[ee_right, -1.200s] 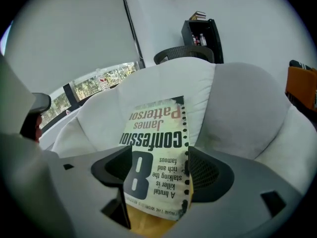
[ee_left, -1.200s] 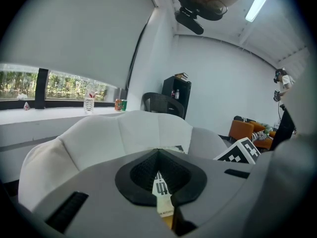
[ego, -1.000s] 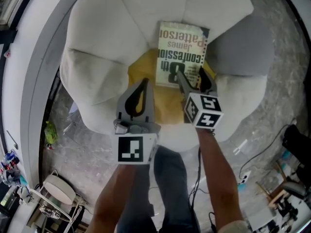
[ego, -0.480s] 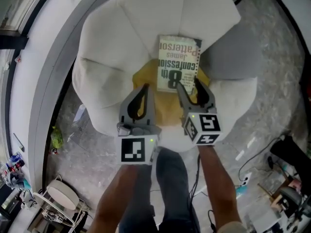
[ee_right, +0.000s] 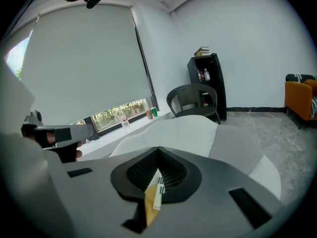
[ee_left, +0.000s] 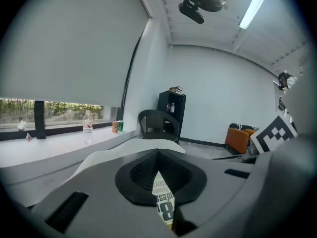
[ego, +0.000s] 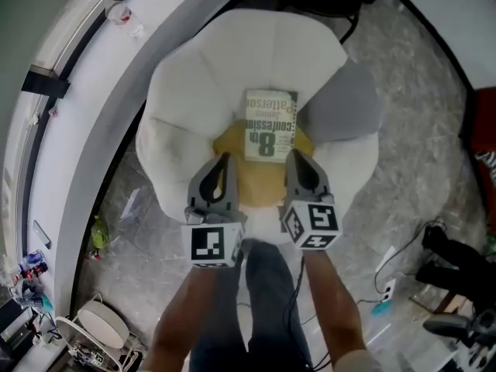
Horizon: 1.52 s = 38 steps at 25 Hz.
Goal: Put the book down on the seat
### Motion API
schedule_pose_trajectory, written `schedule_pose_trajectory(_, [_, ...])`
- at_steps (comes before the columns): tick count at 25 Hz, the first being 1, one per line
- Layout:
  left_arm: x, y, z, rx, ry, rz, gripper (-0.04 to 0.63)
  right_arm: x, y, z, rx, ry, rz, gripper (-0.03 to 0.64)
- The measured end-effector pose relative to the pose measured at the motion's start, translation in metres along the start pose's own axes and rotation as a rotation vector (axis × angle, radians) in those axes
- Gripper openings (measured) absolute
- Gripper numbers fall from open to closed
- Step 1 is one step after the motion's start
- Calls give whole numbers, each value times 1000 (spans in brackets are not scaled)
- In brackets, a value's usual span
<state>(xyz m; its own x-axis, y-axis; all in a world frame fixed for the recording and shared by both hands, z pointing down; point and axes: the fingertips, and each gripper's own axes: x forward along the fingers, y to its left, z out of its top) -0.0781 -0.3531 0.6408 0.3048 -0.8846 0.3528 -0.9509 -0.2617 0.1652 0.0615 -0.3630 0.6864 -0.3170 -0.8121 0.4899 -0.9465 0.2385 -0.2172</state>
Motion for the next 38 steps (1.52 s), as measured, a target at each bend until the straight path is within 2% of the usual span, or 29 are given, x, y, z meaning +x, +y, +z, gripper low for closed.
schedule_pose_trajectory(6, [-37, -16, 62, 2, -33, -13, 5, -56, 22, 75, 16, -76, -4, 5])
schedule_pose_trajectory(10, [-62, -34, 111, 42, -74, -23, 5, -98, 38, 125, -9, -127, 14, 5])
schedule_pose_trajectory(16, [-115, -65, 189, 12, -119, -54, 5, -170, 63, 197, -65, -206, 31, 5])
schedule_pose_trajectory(19, [-137, -78, 230, 65, -149, -76, 5, -204, 72, 233, -85, -269, 12, 5])
schedule_pose_trajectory(25, [-172, -88, 303, 110, -239, -77, 5, -266, 80, 296, -140, -351, -20, 5])
schedule_pose_trajectory(31, [-201, -96, 346, 175, -293, -93, 5, -313, 97, 339, -152, -432, -13, 5])
schedule_pose_trajectory(36, [-226, -113, 368, 163, -310, -130, 5, -345, 114, 362, -183, -467, -6, 5])
schedule_pose_trajectory(38, [-231, -120, 373, 180, -309, -144, 5, -354, 116, 367, -192, -478, -4, 5])
